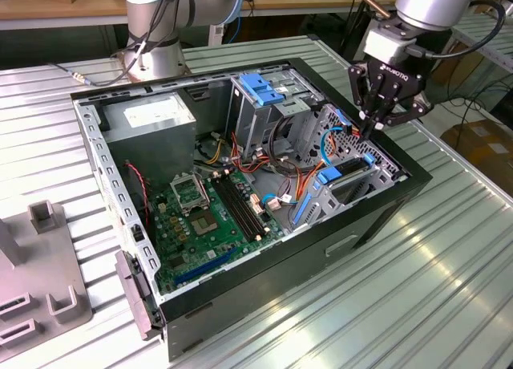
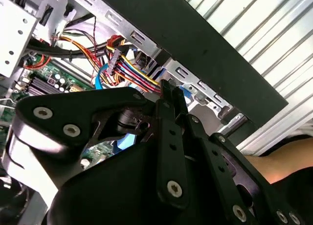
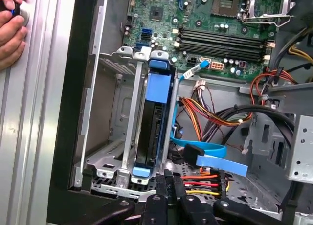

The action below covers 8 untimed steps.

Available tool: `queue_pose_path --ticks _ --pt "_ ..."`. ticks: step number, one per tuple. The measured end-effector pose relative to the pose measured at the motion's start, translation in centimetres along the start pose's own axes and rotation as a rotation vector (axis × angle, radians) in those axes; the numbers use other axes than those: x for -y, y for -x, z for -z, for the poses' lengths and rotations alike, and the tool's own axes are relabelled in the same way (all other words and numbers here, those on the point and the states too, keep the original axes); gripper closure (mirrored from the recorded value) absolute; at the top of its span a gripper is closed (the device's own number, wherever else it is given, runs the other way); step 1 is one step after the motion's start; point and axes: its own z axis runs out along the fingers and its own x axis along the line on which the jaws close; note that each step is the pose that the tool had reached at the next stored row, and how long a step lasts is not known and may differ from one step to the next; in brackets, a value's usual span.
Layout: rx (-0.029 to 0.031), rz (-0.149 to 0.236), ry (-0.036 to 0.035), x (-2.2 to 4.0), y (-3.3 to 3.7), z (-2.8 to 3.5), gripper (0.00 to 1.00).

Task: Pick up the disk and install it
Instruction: 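Insert the first disk wire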

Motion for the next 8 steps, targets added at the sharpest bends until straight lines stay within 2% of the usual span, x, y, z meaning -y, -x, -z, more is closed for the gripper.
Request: queue_pose_path --ticks 3,5,8 --pt "-0.0014 -0.022 0.0018 -0.11 0.01 -0.06 0.84" --pt "-0.0018 -0.026 0.0022 -0.7 0.1 -0.07 0.84" --pt "-0.0029 -0.055 0.0045 -0.85 0.12 -0.09 0.84"
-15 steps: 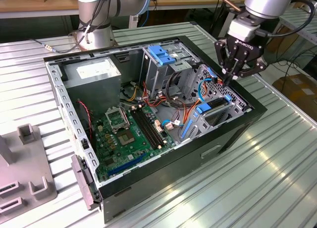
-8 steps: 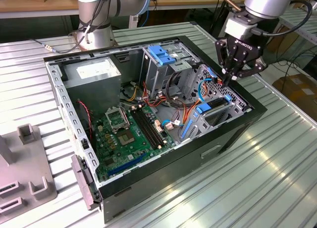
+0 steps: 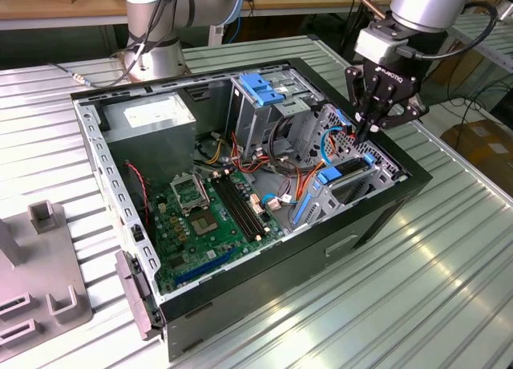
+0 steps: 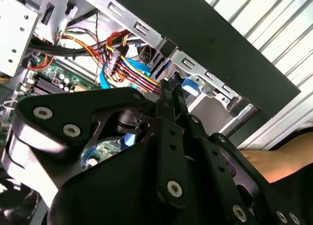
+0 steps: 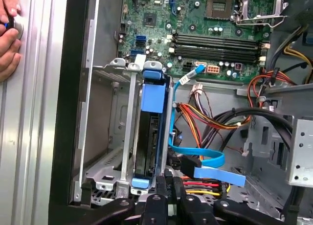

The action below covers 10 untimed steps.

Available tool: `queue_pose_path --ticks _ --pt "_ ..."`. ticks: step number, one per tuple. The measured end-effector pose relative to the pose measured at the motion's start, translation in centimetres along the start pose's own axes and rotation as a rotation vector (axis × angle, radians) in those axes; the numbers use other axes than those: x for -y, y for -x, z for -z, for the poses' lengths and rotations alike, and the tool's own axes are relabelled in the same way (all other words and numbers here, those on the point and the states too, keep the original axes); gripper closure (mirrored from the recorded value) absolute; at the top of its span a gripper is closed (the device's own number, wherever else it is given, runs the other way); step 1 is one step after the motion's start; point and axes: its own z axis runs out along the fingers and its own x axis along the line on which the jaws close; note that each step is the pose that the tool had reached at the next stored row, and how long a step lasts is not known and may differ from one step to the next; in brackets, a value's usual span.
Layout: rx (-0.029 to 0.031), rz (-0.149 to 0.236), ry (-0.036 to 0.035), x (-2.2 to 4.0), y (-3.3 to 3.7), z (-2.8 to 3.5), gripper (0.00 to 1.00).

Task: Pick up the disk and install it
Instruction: 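Insert the first disk wire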

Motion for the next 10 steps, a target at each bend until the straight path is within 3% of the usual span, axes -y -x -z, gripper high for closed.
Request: queue_pose_path --ticks 2,8,9,10 --pt "-0.0014 -0.036 0.0028 0.0 0.0 -0.02 0.84" --pt "-0.0007 -0.042 0.0032 -0.24 -0.43 -0.45 0.84" --pt "0.0016 -0.045 0.0033 -0.24 -0.45 -0.46 0.84" --pt "0.0097 -0.047 0.0029 -0.25 -0.46 -0.46 0.84"
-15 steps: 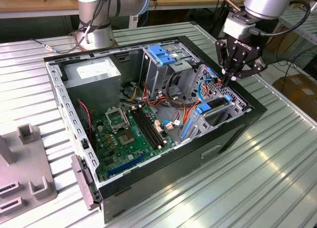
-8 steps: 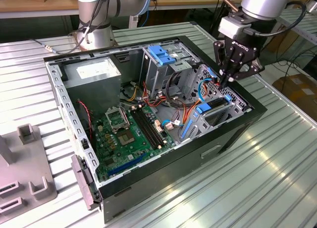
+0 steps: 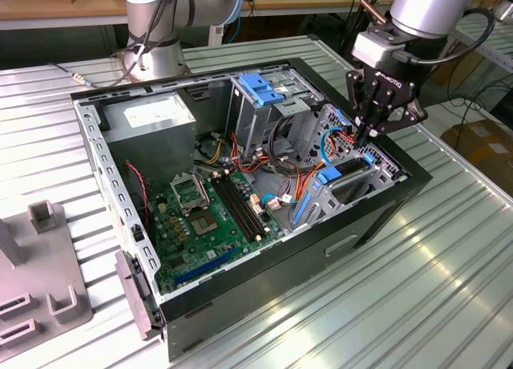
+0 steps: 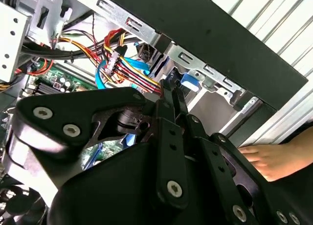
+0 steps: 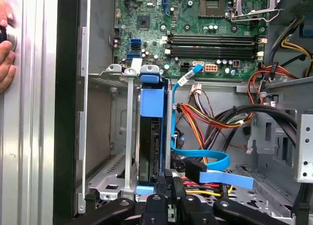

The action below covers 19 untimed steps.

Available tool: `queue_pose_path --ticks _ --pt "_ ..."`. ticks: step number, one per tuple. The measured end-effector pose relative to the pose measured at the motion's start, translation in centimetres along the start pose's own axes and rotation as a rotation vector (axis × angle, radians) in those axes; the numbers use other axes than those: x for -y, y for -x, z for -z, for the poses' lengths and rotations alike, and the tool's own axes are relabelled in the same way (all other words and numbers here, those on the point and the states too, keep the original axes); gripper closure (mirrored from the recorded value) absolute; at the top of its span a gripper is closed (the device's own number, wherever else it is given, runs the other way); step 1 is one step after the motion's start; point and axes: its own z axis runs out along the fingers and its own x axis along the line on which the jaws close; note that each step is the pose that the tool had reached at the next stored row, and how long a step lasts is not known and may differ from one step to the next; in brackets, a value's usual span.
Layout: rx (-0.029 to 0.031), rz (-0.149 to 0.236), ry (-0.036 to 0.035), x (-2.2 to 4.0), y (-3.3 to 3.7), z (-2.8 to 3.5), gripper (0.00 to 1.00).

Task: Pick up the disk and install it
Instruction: 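Insert the first disk wire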

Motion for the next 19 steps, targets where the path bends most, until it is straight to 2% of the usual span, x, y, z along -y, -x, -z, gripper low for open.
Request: queue_pose_path --ticks 1,2,5,8,11,17,19 --pt "0.0138 -0.002 -0.0004 0.0 -0.02 -0.01 0.84" --pt "0.0236 -0.003 -0.0008 0.0 -0.04 -0.01 0.84" --pt "0.0246 -0.003 -0.0008 -0.03 -0.26 -0.03 0.84" --pt "0.0245 -0.003 -0.0008 -0.22 -0.87 -0.11 0.84" --pt "0.0247 -0.003 -0.0008 -0.73 -0.96 -0.17 0.84" --pt "0.0246 -0.004 -0.0007 -0.88 -1.09 -0.49 0.84" --pt "0.0239 -0.023 0.0002 -0.89 -1.08 -0.67 0.84"
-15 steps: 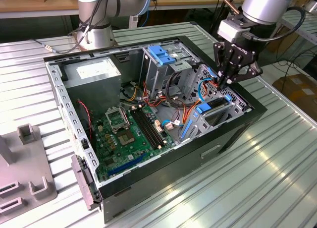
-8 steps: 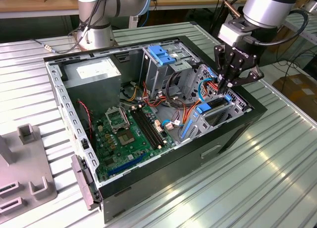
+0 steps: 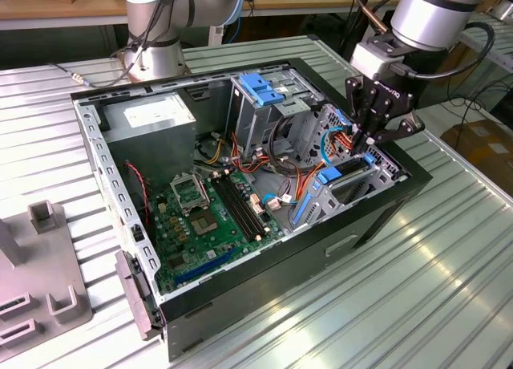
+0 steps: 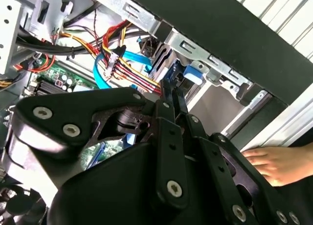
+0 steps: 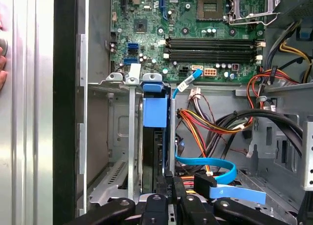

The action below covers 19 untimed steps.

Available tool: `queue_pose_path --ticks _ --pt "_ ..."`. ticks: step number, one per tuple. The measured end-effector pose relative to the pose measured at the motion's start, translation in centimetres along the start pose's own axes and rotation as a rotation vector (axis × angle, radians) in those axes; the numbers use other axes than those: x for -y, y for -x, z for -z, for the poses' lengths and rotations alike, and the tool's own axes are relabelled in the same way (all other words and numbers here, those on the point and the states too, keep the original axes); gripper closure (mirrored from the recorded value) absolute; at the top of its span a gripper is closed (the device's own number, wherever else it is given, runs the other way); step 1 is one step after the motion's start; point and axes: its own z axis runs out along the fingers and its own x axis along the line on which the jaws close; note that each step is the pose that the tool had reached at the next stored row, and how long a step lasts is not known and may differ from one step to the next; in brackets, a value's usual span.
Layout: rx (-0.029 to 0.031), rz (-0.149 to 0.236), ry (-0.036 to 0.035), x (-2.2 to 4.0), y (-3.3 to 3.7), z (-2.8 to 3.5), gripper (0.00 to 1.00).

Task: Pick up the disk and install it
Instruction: 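Insert the first disk wire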

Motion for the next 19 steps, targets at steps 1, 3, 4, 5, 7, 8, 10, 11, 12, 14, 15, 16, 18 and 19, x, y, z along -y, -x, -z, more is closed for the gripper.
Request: queue_pose_path --ticks 1,3,4,5,7,8,10,11,12,14,15,16,18,19 --pt "-0.0001 -0.003 0.0002 0.0 -0.12 -0.05 0.84" --pt "-0.0001 -0.004 0.0002 -0.01 -0.37 -0.14 0.84" --pt "0.0002 -0.002 0.0002 -0.08 -0.42 -0.21 0.84" --pt "0.0 -0.002 0.0001 -0.12 -0.42 -0.23 0.84" --pt "0.0002 -0.001 0.0001 -0.17 -0.53 -0.4 0.84" --pt "0.0007 -0.001 0.0 -0.18 -0.57 -0.46 0.84" --pt "0.0023 -0.001 0.0 -0.18 -0.6 -0.53 0.84" --pt "0.0046 -0.001 0.0 -0.19 -0.63 -0.57 0.84" --pt "0.0064 -0.001 0.0 -0.19 -0.65 -0.61 0.84" --pt "0.0076 -0.001 0.0 -0.19 -0.73 -0.68 0.84" --pt "0.008 -0.001 0.0 -0.2 -0.79 -0.71 0.84" --pt "0.0085 -0.001 -0.0001 -0.2 -0.85 -0.75 0.84" --pt "0.0096 -0.001 -0.0001 -0.2 -0.88 -0.83 0.84" --pt "0.0107 -0.001 -0.0001 -0.2 -0.89 -0.86 0.84"
